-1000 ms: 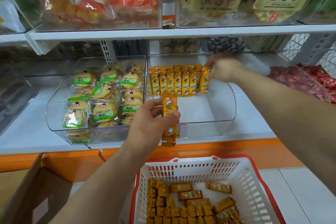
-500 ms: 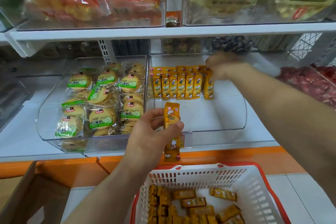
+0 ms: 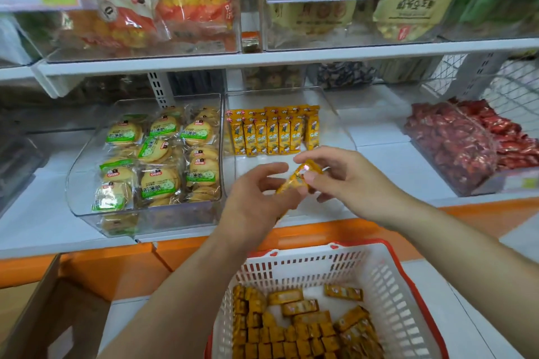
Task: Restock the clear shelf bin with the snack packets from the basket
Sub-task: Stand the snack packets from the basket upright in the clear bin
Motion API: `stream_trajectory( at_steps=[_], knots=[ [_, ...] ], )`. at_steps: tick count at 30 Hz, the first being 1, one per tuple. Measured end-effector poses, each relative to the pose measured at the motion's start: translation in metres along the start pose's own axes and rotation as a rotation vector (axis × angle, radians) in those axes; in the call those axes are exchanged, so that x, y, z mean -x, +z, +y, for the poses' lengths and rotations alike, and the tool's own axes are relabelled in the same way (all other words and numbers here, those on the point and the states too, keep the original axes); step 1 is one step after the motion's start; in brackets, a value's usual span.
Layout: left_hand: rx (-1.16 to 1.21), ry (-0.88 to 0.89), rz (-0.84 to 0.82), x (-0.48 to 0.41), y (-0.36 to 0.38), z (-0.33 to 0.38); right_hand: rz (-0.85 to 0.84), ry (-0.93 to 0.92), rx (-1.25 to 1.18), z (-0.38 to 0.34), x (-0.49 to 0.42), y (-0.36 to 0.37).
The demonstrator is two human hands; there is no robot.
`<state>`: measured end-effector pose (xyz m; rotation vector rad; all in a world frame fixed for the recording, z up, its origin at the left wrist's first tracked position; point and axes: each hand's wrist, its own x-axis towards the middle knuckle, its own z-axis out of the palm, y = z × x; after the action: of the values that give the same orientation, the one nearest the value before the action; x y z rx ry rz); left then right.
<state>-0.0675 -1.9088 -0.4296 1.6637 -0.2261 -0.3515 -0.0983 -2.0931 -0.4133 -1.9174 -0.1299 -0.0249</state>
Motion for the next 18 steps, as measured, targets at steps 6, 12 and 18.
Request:
stream_trajectory(
  at_steps=[6, 12, 18],
  knots=[
    [0.112, 0.05, 0.129, 0.001, -0.005, 0.006, 0.021, 0.041, 0.005, -0.004, 0.015, -0.006],
    [0.082, 0.041, 0.086, 0.001, -0.001, 0.003, 0.126, 0.003, 0.097, -0.009, 0.013, -0.001],
    [0.024, 0.131, 0.055, -0.001, 0.008, 0.006, 0.09, -0.024, 0.098, -0.015, -0.003, -0.011]
  ],
)
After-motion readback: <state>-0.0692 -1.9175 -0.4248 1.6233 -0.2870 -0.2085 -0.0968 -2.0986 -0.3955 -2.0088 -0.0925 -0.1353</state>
